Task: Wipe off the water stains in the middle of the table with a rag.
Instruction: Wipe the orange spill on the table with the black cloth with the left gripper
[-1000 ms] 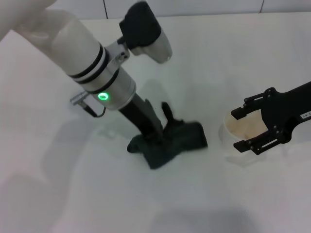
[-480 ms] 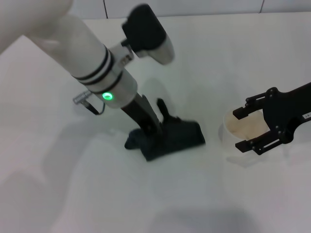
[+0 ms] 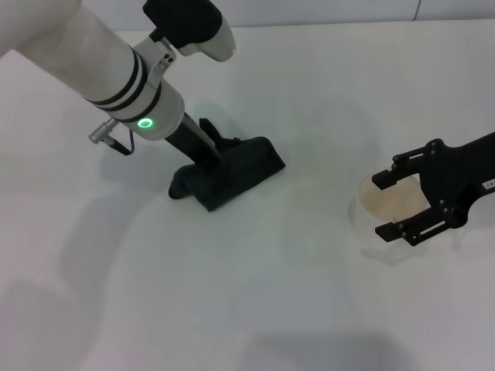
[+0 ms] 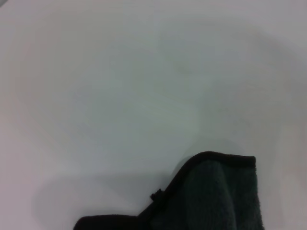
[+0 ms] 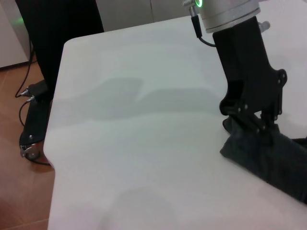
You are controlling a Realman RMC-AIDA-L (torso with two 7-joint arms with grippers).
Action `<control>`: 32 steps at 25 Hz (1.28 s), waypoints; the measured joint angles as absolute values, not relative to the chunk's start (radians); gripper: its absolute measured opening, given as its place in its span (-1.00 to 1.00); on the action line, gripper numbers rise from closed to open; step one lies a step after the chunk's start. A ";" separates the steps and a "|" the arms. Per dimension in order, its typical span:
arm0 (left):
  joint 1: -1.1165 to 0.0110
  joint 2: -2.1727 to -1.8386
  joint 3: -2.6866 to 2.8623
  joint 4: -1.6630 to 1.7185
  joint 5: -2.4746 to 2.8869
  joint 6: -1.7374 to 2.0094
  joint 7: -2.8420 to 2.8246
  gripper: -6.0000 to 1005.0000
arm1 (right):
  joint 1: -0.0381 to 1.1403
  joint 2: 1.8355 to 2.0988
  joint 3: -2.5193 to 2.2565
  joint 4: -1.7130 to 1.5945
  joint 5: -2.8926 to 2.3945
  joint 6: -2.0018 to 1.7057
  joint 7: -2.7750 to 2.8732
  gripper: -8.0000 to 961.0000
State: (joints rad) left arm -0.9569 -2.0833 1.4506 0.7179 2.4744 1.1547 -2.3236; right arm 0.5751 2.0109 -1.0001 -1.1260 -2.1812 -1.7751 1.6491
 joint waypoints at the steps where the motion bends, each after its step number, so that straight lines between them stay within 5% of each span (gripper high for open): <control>1: -0.957 -2.084 1.451 0.718 2.464 1.162 -2.307 -0.71 | 0.575 2.011 -1.000 -1.126 -2.181 -1.775 1.649 0.69; 23: -0.934 -2.081 1.511 0.724 2.274 1.361 -2.065 -0.67 | 0.573 2.011 -1.000 -1.127 -2.170 -1.782 1.649 0.69; 32: -0.766 -2.078 1.358 0.923 2.426 1.346 -2.159 -0.66 | 0.571 2.011 -1.000 -1.128 -2.170 -1.784 1.650 0.69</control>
